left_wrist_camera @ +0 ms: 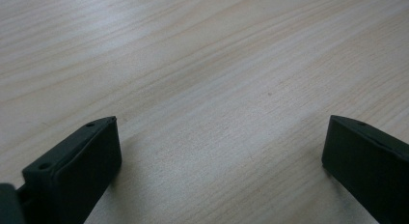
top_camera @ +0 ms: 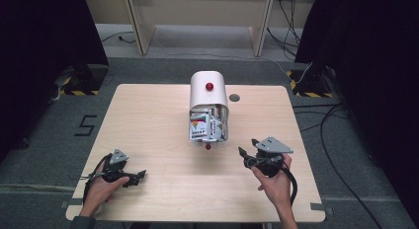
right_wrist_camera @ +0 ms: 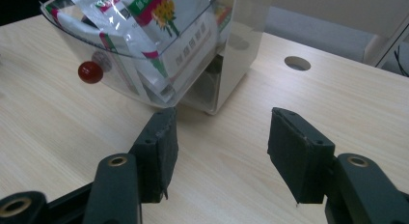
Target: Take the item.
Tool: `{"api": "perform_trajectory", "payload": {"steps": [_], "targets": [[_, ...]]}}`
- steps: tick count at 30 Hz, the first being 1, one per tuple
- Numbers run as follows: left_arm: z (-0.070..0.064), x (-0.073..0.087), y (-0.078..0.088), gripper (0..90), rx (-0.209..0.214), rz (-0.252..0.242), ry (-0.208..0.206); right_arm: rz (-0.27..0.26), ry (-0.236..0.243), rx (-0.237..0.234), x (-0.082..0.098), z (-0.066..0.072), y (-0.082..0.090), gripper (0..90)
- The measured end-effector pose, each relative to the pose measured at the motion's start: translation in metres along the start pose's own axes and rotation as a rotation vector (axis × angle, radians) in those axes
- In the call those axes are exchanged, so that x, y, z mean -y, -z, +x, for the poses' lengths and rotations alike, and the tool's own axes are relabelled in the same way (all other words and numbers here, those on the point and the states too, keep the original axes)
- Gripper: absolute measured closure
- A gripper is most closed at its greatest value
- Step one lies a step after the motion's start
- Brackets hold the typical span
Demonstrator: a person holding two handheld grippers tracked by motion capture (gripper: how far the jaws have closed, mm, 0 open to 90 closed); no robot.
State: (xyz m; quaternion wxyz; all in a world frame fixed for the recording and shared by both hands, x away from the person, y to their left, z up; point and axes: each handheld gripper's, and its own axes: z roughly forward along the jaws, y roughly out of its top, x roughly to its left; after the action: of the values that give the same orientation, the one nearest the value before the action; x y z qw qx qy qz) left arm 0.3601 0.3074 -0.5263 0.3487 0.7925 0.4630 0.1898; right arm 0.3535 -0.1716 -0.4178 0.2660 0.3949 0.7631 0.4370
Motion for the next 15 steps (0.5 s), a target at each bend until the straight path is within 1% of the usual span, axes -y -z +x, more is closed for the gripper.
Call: {"api": "perform_trajectory", "payload": {"steps": [7, 9, 15], "targets": [[0.000, 0.000, 0.000, 0.0, -0.001, 0.000, -0.001, -0.018, 0.005, -0.012, -0.008, 0.004, 0.008, 47.5], [0.000, 0.000, 0.000, 0.0, -0.002, 0.000, 0.000, -0.020, 0.015, -0.020, -0.009, 0.006, 0.008, 48.0], [0.000, 0.000, 0.000, 0.0, -0.001, 0.000, 0.001, -0.027, 0.023, -0.029, -0.015, 0.009, 0.011, 48.9]]}}
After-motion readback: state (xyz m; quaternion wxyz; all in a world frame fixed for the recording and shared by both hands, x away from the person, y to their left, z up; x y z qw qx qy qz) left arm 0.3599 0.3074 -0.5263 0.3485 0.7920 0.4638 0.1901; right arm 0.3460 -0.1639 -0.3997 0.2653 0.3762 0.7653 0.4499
